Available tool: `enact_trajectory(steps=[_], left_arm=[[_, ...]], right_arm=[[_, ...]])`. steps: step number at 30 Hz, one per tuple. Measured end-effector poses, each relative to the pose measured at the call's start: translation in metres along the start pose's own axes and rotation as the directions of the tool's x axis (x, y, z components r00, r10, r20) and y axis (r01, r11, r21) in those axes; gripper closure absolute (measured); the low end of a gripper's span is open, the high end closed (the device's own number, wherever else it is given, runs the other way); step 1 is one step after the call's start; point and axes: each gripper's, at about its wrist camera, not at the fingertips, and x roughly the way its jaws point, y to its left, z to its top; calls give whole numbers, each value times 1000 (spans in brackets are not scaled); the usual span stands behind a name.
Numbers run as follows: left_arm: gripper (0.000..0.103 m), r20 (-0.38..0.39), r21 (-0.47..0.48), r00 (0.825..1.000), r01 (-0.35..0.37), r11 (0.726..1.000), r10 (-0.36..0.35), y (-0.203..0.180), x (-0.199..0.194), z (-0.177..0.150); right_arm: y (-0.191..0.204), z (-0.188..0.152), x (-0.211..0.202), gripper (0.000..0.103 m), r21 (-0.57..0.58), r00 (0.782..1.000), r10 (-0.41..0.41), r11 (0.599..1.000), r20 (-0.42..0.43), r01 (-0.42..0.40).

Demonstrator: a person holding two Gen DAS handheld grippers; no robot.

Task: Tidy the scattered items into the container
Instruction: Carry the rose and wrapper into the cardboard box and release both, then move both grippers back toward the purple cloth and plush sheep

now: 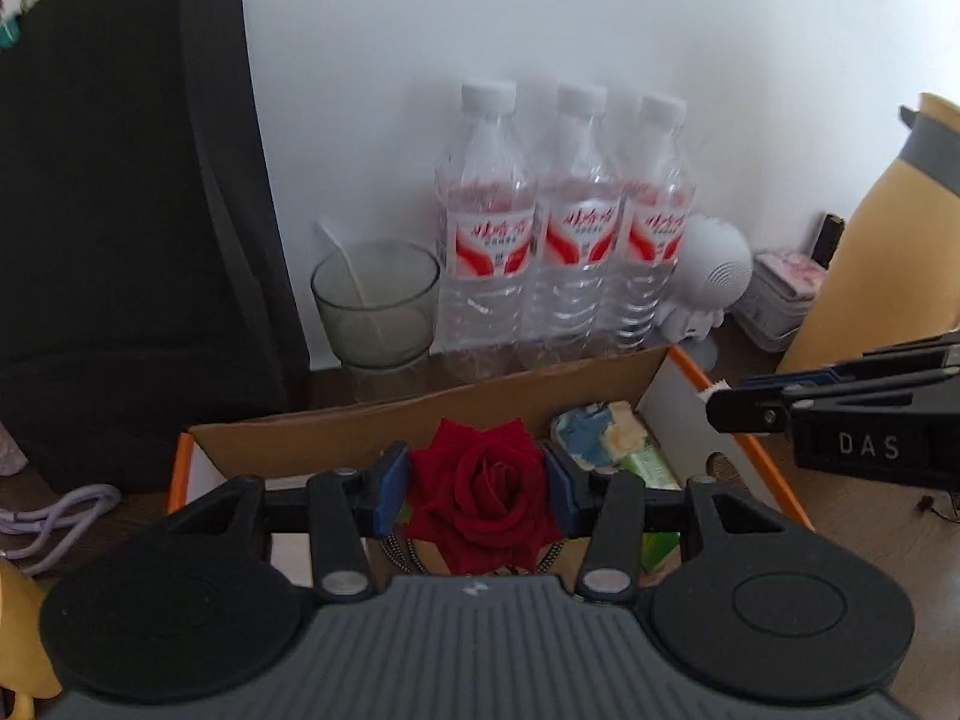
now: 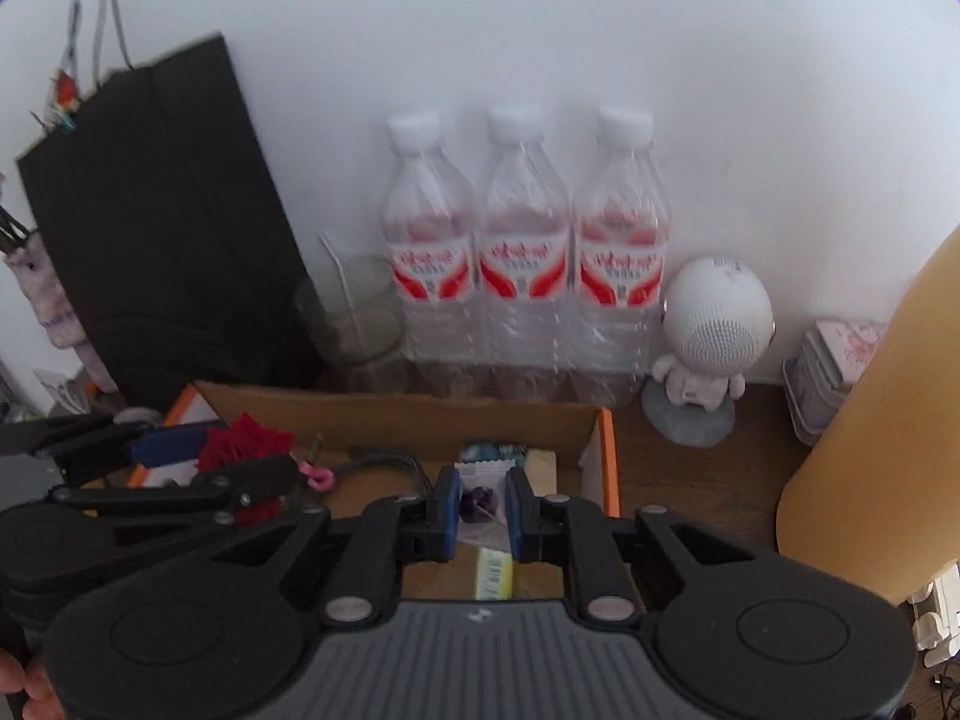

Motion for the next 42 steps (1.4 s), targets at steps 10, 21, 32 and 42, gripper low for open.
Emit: enact_trajectory(steps=[10, 21, 32, 42], left_arm=[[53, -250, -56, 967, 26, 998, -39, 14, 76, -8], [6, -300, -76, 954, -26, 997, 2, 12, 59, 8], [1, -314, -105, 943, -151, 983, 111, 31, -39, 11], [0, 237, -167, 927, -257, 952, 292, 19, -173, -82]], right_arm=[[-39, -4, 76, 88, 91, 953, 26, 996, -301, 2], [-19, 5, 79, 57, 77, 934, -16, 996, -356, 46], [17, 16, -18, 34, 49, 960, -6, 999, -280, 21], [56, -84, -114, 11, 40, 976, 1, 999, 220, -10]])
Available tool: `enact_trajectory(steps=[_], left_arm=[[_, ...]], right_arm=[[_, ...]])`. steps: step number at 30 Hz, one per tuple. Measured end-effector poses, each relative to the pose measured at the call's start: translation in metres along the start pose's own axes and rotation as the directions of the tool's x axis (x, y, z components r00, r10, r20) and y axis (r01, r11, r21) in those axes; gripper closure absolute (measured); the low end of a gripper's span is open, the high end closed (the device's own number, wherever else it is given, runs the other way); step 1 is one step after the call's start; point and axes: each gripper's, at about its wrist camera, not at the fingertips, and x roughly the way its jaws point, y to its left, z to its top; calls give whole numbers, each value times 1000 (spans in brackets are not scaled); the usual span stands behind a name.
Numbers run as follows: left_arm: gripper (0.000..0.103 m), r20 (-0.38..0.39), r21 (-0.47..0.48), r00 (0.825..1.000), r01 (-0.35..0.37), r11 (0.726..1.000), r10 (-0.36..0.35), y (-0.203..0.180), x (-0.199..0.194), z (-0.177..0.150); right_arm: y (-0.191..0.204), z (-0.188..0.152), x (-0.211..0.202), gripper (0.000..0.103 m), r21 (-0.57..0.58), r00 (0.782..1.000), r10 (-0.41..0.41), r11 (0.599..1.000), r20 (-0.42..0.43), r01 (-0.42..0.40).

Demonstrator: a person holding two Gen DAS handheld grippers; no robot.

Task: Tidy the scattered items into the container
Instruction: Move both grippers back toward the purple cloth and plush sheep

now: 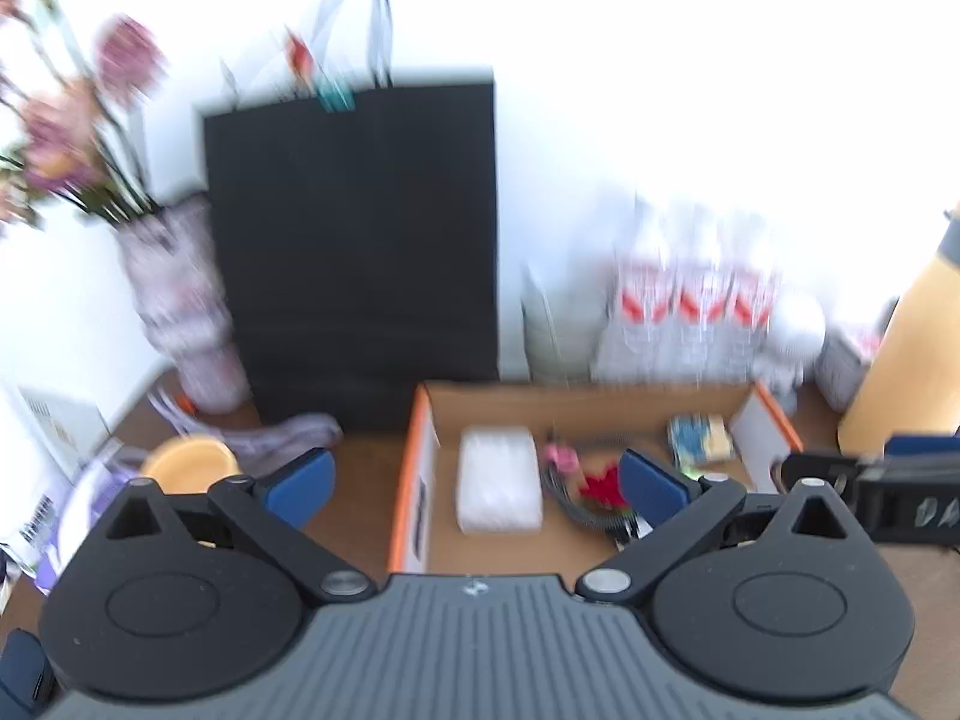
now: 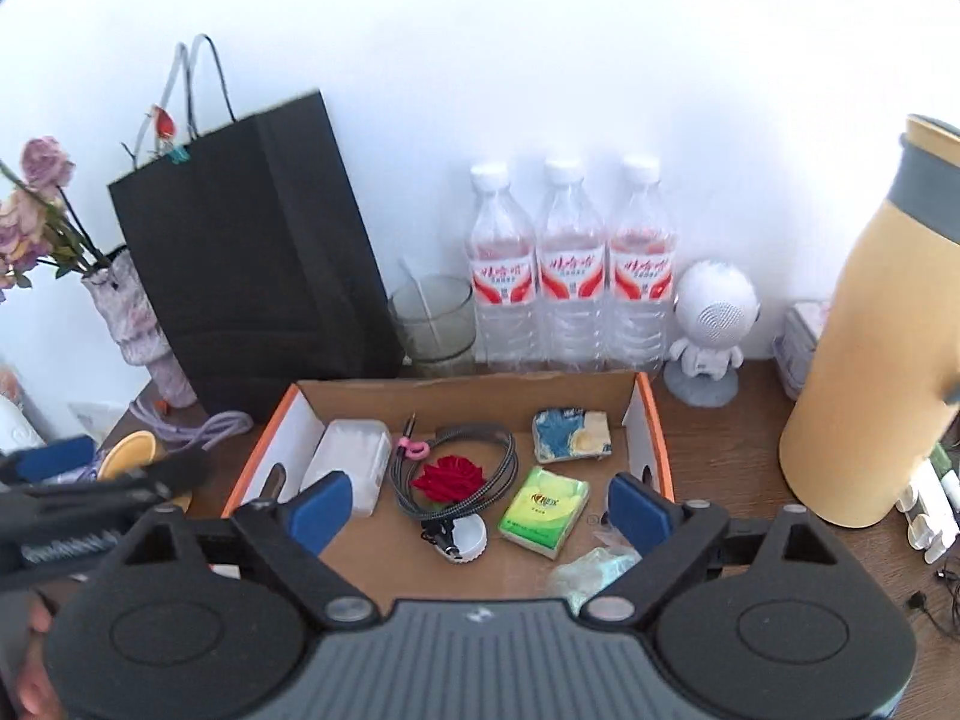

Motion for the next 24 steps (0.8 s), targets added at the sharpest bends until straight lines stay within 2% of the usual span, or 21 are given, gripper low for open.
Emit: enact_trajectory(steps=[3, 9, 12, 14, 18, 24], left_arm=[[0, 128, -25, 991, 34, 999, -30, 8, -29, -27], [0, 190, -14, 981, 42, 999, -38, 12, -59, -82], [0, 200, 9, 978, 51, 999, -51, 17, -80, -113], [0, 185, 33, 982, 42, 999, -47, 19, -92, -133], [0, 140, 48, 986, 82, 995, -88, 29, -118, -176], [0, 111, -14, 989, 99, 995, -96, 38, -145, -214]], right_arm=[[5, -41, -13, 11, -20, 992, -31, 999, 124, 34], [12, -103, -45, 11, -37, 971, -25, 999, 237, 34], [19, -133, -67, 9, -34, 965, -32, 999, 260, 42], [23, -157, -82, 5, -27, 961, -29, 999, 274, 37], [31, -204, -109, 4, -36, 965, -38, 998, 259, 49], [34, -253, -141, 2, -37, 973, -31, 998, 227, 41]])
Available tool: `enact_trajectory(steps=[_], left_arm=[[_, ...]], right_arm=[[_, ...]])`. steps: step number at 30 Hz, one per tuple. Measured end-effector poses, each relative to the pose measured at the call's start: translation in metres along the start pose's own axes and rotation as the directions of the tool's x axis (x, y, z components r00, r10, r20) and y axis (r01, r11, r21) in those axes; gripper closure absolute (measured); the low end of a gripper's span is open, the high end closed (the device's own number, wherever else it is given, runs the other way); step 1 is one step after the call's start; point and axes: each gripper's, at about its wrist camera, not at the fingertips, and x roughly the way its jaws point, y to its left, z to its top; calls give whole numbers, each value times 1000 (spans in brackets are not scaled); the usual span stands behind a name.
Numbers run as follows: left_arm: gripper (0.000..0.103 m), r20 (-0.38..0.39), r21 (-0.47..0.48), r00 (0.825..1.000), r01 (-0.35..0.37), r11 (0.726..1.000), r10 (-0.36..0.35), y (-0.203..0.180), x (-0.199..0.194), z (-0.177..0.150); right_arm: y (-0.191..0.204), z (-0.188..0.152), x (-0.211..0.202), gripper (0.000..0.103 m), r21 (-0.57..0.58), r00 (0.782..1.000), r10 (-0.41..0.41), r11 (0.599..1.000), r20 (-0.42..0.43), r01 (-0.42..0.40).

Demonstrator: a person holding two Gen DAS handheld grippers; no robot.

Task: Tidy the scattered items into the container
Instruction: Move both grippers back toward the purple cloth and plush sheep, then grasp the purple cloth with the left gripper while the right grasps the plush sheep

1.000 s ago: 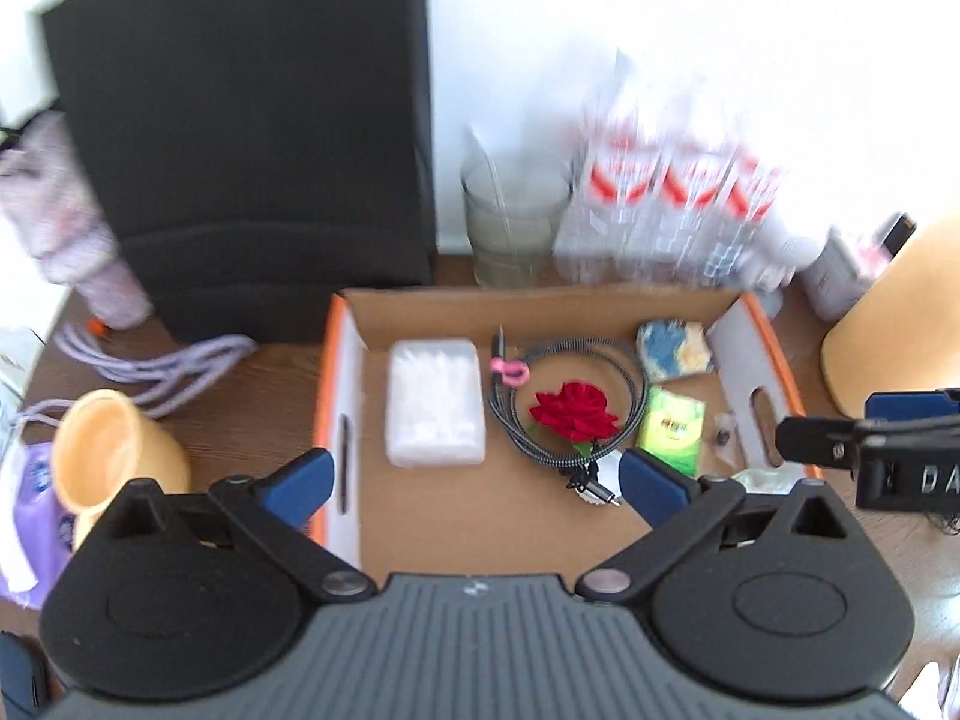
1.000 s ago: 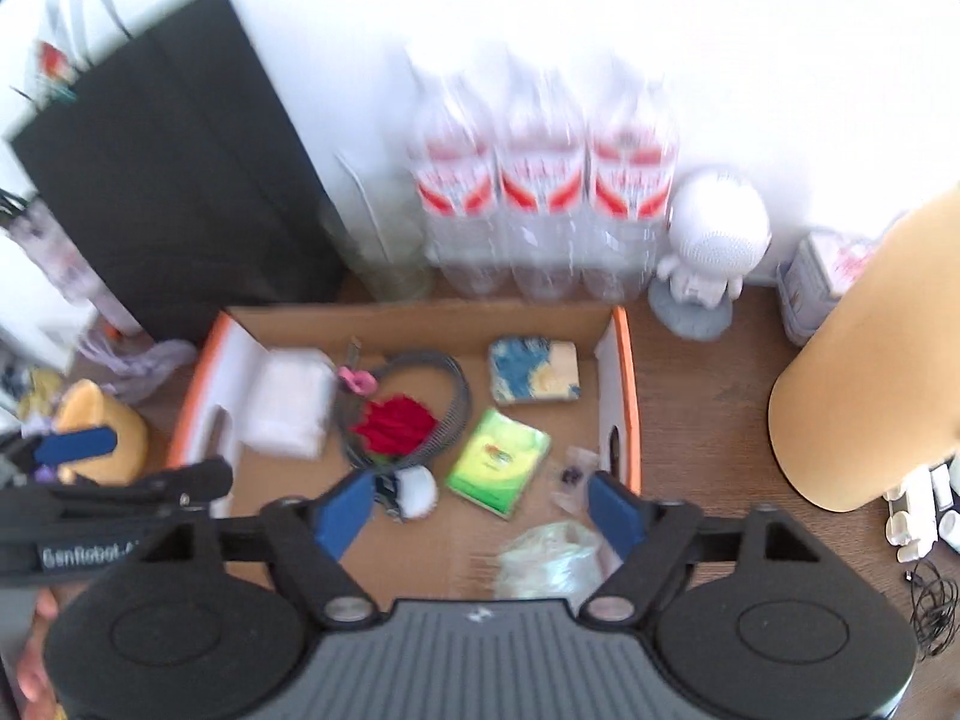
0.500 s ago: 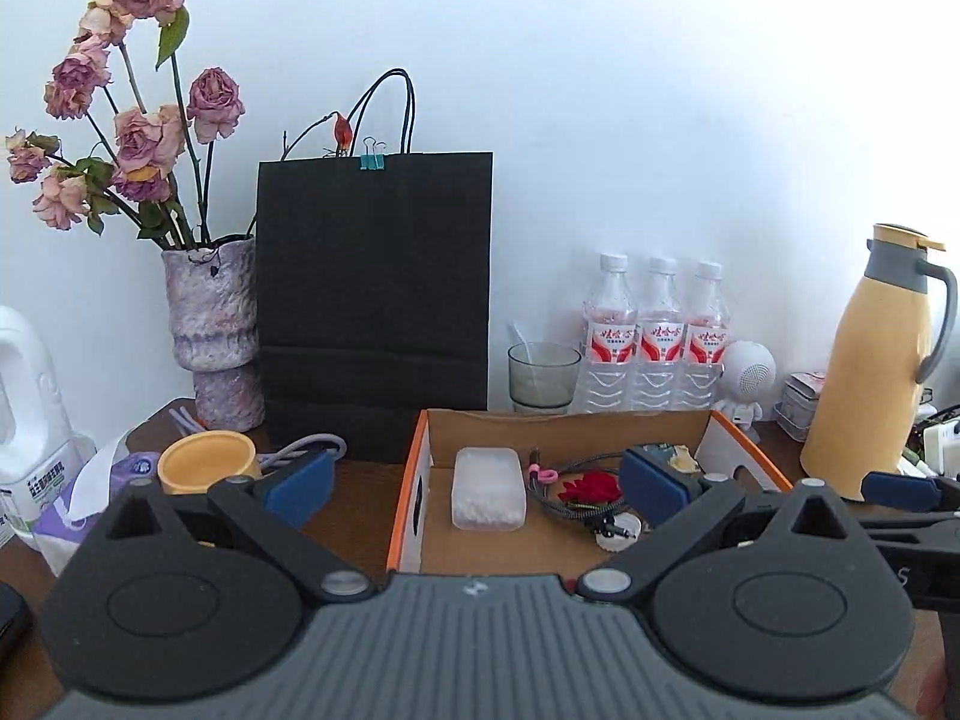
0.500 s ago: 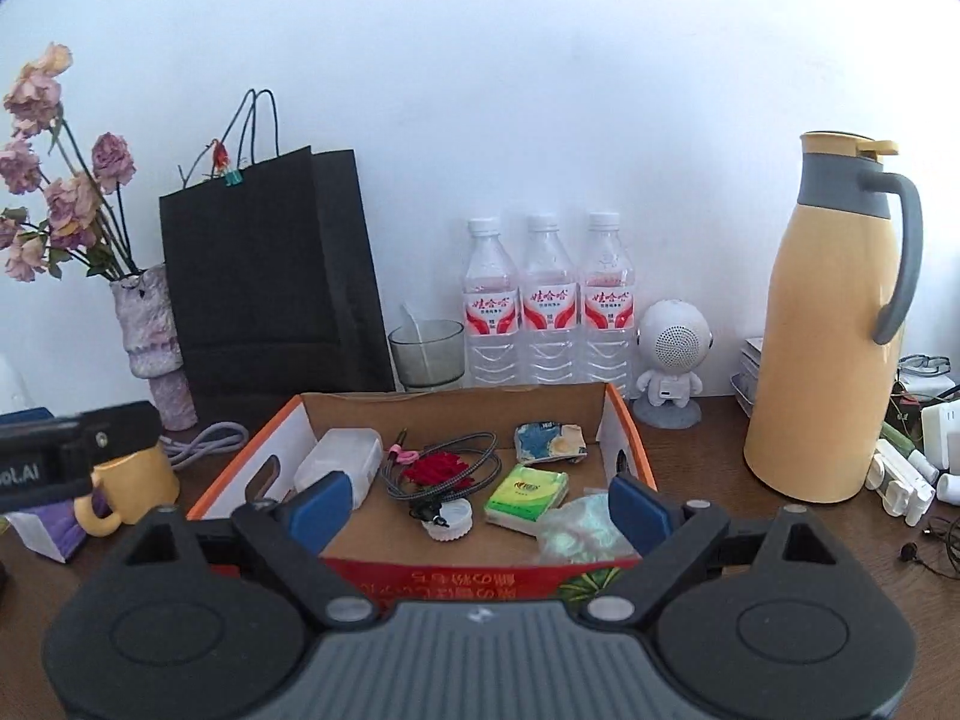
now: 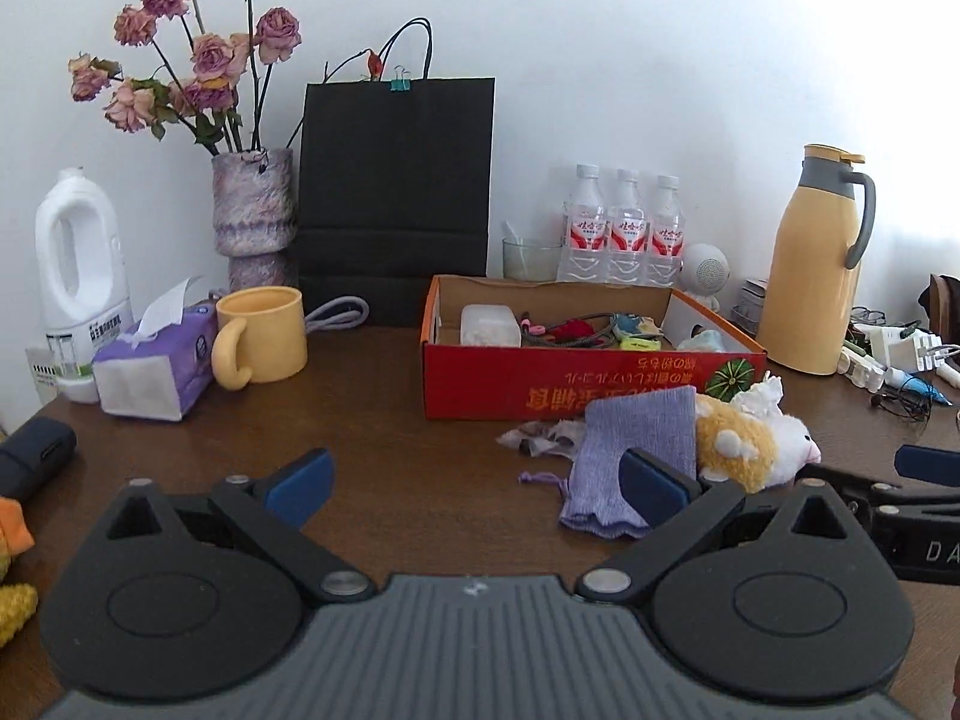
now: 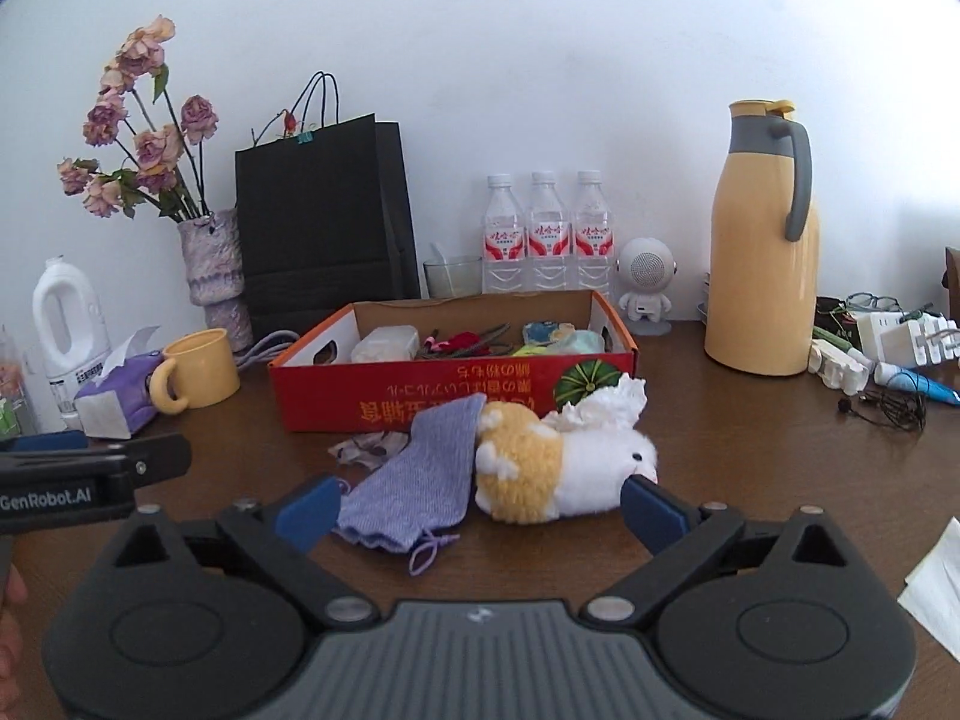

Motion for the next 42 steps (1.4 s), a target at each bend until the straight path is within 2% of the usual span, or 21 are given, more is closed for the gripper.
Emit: enact_trajectory(steps=[5, 10, 20, 25, 31, 35, 40, 42], left_arm=[[0, -53, 51, 999, 9, 999, -6, -14, -1, -14], [0, -118, 28, 993, -10, 1000, 13, -21, 13, -20], [0, -103, 88, 993, -48, 995, 57, -34, 35, -10], [0, -106, 94, 993, -40, 995, 50, -33, 56, -3], [0, -150, 105, 988, -6, 994, 22, -29, 81, -4], [0, -156, 136, 988, 31, 990, -9, -31, 94, -2], [0, -184, 159, 979, 116, 980, -86, -39, 118, 4], [4, -179, 165, 976, 155, 974, -125, -44, 124, 7]], right_arm=[[2, -9, -10, 1, -64, 1000, 10, 998, 1, -10], [-8, -9, -4, 1, -26, 1000, 22, 999, -8, -22], [-20, -1, 21, 1, 4, 999, 16, 1000, -40, -16], [-19, 12, 41, 1, -2, 999, 17, 1000, -43, -17], [-18, 20, 66, 1, -25, 998, 13, 1000, -67, -15], [-33, 21, 77, 2, 12, 996, -13, 1000, -87, 14], [-46, 29, 83, 6, -6, 996, -27, 1000, -81, 27], [-48, 31, 87, 8, -11, 996, -16, 1000, -86, 15]])
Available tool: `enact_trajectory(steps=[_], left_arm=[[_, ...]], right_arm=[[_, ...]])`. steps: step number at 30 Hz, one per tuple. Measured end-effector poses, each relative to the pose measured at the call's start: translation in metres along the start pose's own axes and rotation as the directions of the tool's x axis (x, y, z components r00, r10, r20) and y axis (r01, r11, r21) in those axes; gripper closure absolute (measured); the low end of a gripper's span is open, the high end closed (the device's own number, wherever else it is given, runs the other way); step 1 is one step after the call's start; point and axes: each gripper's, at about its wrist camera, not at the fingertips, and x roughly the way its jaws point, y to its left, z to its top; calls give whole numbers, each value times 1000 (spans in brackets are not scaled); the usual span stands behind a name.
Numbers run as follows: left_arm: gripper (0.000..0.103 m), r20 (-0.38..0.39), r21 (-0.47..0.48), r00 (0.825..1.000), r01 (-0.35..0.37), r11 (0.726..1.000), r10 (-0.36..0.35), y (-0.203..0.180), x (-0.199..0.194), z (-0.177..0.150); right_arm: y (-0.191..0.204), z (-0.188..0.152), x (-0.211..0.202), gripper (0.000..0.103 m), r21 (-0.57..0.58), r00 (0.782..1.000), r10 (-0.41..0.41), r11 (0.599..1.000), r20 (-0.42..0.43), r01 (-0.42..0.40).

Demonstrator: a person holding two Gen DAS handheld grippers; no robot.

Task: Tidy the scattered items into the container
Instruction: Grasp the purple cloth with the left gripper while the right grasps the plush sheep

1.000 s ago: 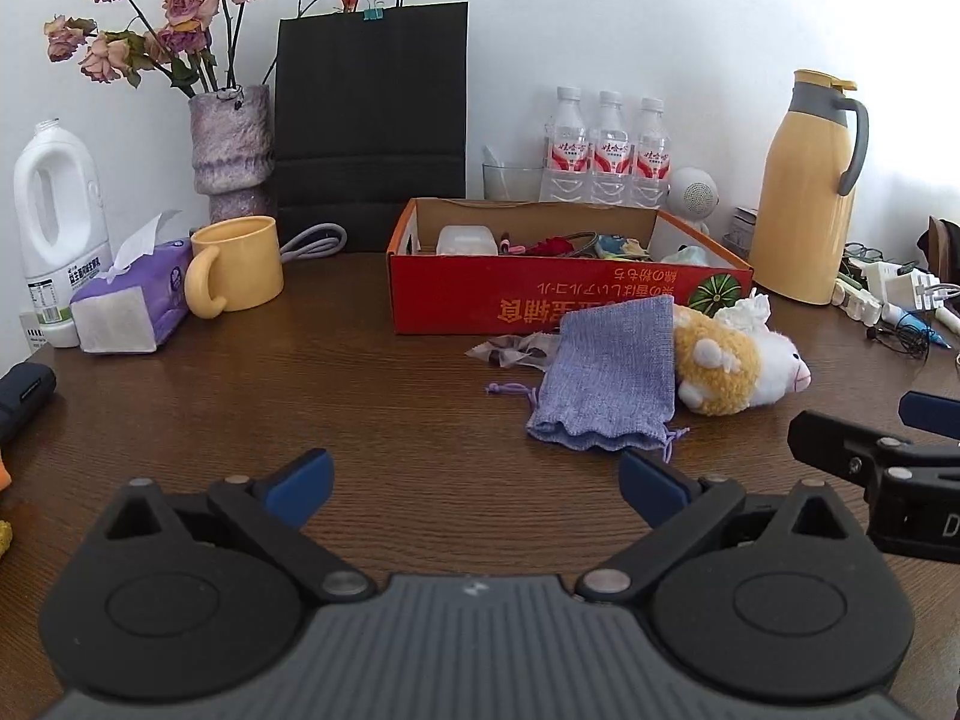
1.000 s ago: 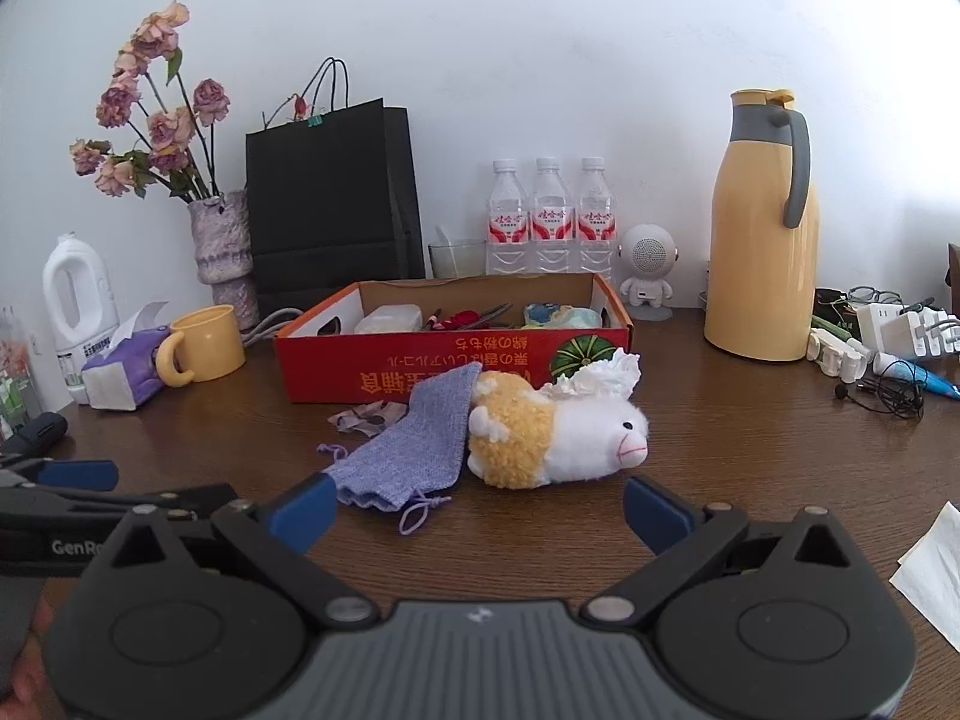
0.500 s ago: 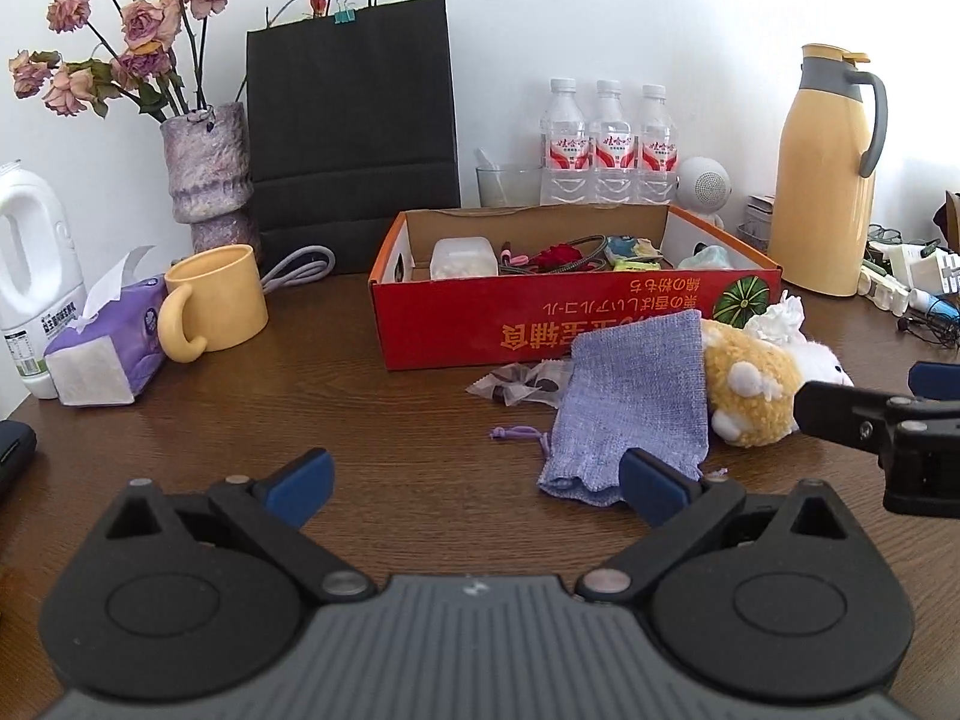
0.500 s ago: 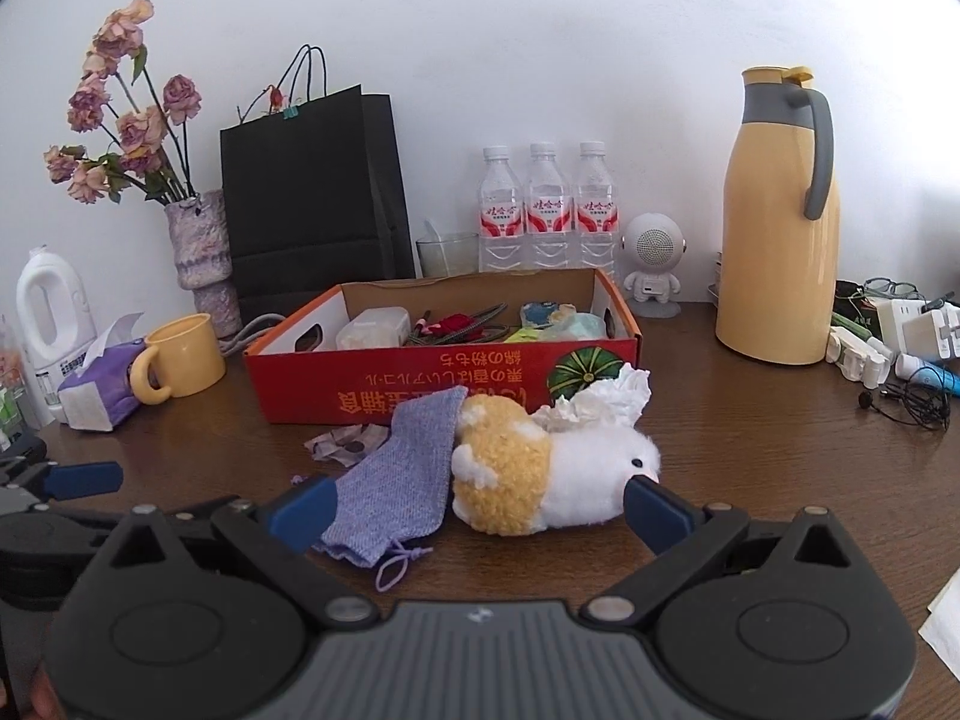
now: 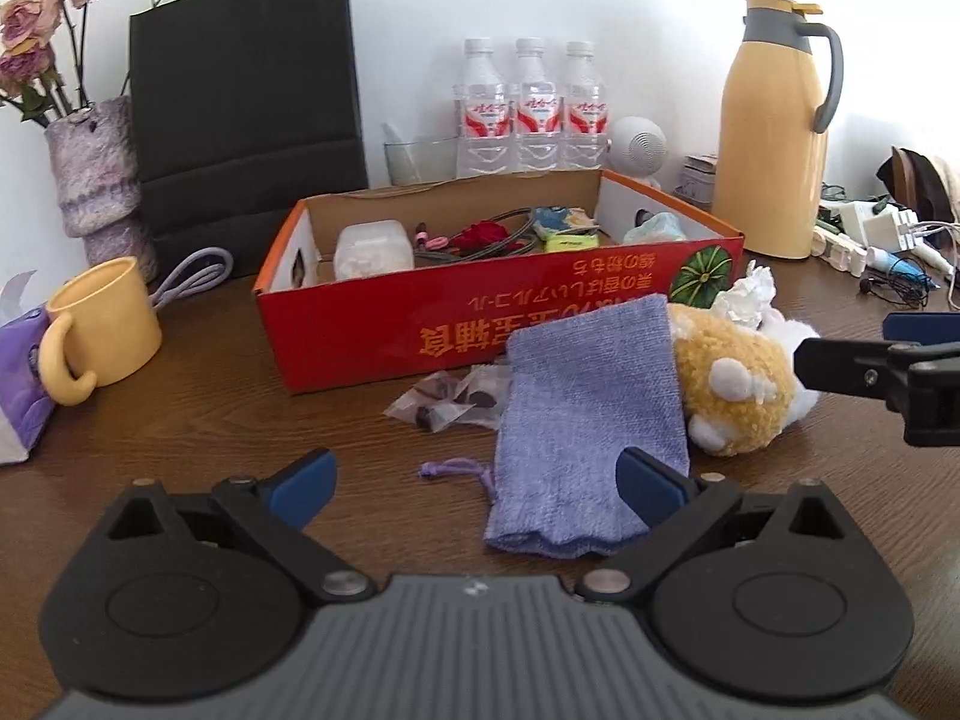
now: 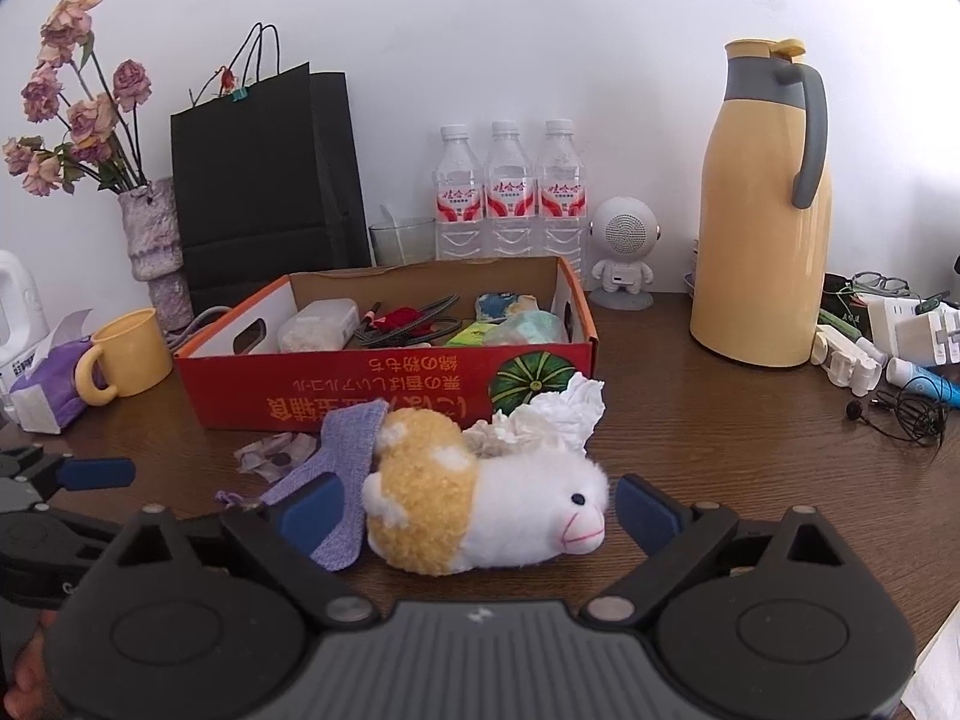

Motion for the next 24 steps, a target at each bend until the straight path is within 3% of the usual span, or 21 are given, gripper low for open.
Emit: enact_trajectory(steps=[4, 6, 8, 10, 11, 12, 14, 15, 17, 20, 24], left_arm=[[14, -63, -7, 994, 84, 996, -84, -13, 19, 7], [11, -70, 2, 987, 142, 990, -141, -23, 20, 7], [1, -64, 51, 977, 209, 977, -206, -37, 18, 5], [2, -88, 102, 973, 221, 970, -213, -51, 23, 3], [13, -98, 107, 973, 220, 970, -210, -54, 27, 3], [31, -110, 97, 971, 223, 970, -212, -54, 31, 3], [56, -122, 73, 971, 216, 974, -207, -50, 35, 3], [73, -122, 70, 972, 212, 975, -202, -47, 34, 3], [90, -123, 23, 964, 241, 970, -237, -37, 32, 4], [93, -72, 4, 969, 237, 971, -236, -28, 14, 5], [93, 36, -64, 970, 243, 968, -241, -8, -38, 17]], right_arm=[[-1, 2, 11, 13, 9, 1000, 12, 1000, -17, -12], [0, 3, 14, 13, 7, 1000, 11, 1000, -21, -11], [-1, 3, 13, 13, 4, 1000, 11, 1000, -10, -11], [-3, 2, 13, 13, 13, 1000, 15, 1000, -4, -15], [-5, 2, 14, 13, 18, 1000, 13, 1000, -10, -13], [-6, 1, 15, 13, 18, 1000, 6, 1000, -17, -6], [-8, -1, 15, 13, 15, 1000, -11, 1000, -27, 11], [-9, -2, 14, 13, 15, 1000, -12, 1000, -26, 12], [-12, -4, 11, 13, 21, 1000, -9, 1000, -26, 9], [-13, -4, 9, 13, 24, 1000, -6, 1000, -23, 7], [-6, -3, 6, 13, -2, 1000, 23, 1000, -9, -23]])
